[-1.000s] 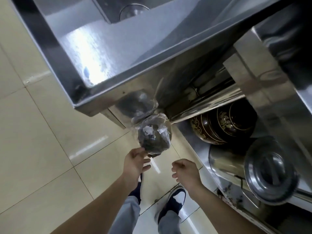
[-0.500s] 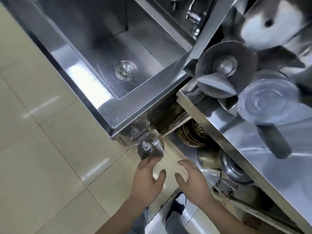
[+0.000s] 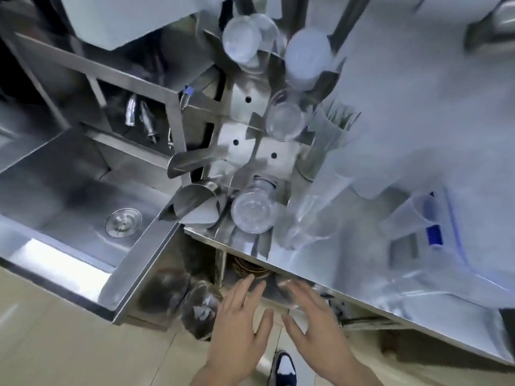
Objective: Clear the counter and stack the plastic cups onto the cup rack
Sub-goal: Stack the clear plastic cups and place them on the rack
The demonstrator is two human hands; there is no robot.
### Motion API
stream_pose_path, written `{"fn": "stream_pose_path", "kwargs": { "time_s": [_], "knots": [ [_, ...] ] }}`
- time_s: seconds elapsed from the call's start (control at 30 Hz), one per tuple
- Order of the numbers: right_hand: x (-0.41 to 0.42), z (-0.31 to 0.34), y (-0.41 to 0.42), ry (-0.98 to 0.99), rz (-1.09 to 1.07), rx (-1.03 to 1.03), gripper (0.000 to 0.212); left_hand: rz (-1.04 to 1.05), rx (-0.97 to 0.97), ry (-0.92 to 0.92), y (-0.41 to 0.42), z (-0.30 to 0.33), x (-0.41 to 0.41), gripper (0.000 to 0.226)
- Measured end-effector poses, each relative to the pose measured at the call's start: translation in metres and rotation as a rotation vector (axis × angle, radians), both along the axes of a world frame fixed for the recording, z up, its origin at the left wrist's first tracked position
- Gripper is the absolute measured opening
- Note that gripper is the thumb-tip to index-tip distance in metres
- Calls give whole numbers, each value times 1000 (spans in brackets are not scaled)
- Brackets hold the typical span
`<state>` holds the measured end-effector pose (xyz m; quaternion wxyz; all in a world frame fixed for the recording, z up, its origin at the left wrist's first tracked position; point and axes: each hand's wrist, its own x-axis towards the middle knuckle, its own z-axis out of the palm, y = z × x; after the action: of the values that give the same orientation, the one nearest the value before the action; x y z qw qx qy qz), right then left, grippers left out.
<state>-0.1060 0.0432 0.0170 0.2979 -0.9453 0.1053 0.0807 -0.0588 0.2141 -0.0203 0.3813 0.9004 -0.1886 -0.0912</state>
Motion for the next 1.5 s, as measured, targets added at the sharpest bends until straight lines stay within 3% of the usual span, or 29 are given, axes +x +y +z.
{"fn": "stream_pose_path", "kwargs": {
  "time_s": [0.43, 0.77, 0.97, 1.23, 1.5],
  "knots": [
    [-53, 55, -87, -193, -358, 13, 51, -83, -147, 14, -85, 59, 17, 65],
    [-49, 78, -157, -392, -495, 30, 47, 112, -194, -127, -107, 88, 39, 63],
    [-52, 71, -207, -414, -575, -30, 59, 173, -192, -167, -125, 93, 59, 77],
    [-54, 55, -241, -248, -612, -32, 88, 171, -146, -91, -143, 82, 77, 103],
    [-52, 46, -258, -277, -583, -10, 95, 216, -138, -80, -156, 74, 81, 106]
  ]
}}
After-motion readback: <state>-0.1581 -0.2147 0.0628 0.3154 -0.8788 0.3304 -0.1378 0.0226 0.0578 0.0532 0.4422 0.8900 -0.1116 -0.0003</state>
